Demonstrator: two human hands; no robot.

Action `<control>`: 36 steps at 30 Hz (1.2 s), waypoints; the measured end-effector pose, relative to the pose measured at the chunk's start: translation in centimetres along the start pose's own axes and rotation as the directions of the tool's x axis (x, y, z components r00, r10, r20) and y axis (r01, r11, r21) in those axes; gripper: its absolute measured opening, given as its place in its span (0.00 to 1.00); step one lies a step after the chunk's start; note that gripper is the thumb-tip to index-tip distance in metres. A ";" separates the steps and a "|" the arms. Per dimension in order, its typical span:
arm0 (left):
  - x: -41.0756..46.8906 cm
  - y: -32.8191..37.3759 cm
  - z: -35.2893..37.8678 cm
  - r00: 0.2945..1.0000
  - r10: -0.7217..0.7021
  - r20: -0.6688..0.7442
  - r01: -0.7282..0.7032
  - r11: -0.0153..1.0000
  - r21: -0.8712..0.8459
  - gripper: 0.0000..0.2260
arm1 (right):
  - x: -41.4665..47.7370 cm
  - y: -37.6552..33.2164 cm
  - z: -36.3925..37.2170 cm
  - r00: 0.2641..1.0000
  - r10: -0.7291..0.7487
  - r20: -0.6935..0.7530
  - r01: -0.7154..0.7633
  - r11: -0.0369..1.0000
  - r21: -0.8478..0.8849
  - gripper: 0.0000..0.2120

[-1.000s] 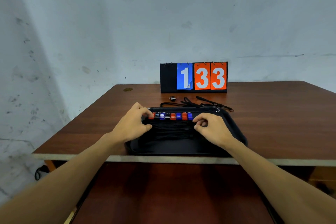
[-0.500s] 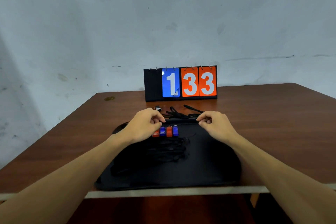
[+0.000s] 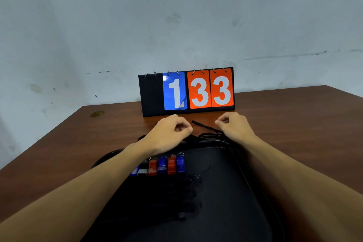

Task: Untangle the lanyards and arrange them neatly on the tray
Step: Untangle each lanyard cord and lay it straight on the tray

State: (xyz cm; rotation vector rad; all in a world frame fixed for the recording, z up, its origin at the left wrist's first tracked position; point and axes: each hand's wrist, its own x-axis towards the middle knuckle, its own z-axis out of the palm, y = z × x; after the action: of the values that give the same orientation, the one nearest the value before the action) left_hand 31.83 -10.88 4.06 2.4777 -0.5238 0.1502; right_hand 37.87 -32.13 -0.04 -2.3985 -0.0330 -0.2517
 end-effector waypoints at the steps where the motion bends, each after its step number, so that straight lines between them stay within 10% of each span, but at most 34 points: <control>1: 0.4 0.0 0.2 1.000 -0.002 0.002 0.002 1.000 -0.006 0.07 | 0.5 -0.1 0.2 0.998 0.029 0.054 -0.027 0.999 -0.033 0.10; 8: 1.5 -0.6 0.5 1.000 -0.017 -0.025 0.017 1.000 -0.003 0.06 | 2.2 -1.2 0.6 0.977 0.076 0.198 -0.043 0.986 -0.163 0.06; 16: 0.6 1.8 -2.3 0.991 -0.060 -0.118 0.061 0.998 0.009 0.10 | 0.1 -4.8 -3.8 0.999 -0.032 -0.041 0.051 0.772 0.633 0.04; 23: -1.6 6.3 -5.4 0.984 -0.042 -0.173 0.061 0.993 0.104 0.12 | -2.8 -9.6 -8.1 0.983 -0.164 -0.083 0.167 0.608 0.776 0.04; 36: -5.7 14.2 -9.6 0.890 -0.370 -0.265 0.166 0.805 -0.569 0.18 | -11.3 -13.6 -12.8 0.898 -0.430 0.095 0.279 0.722 0.633 0.04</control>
State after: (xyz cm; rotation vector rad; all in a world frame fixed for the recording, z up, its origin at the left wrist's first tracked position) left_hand 20.98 -14.05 18.17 1.8804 -0.0237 0.2984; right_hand 23.35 -30.01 16.06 -1.7359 -0.6110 -0.1023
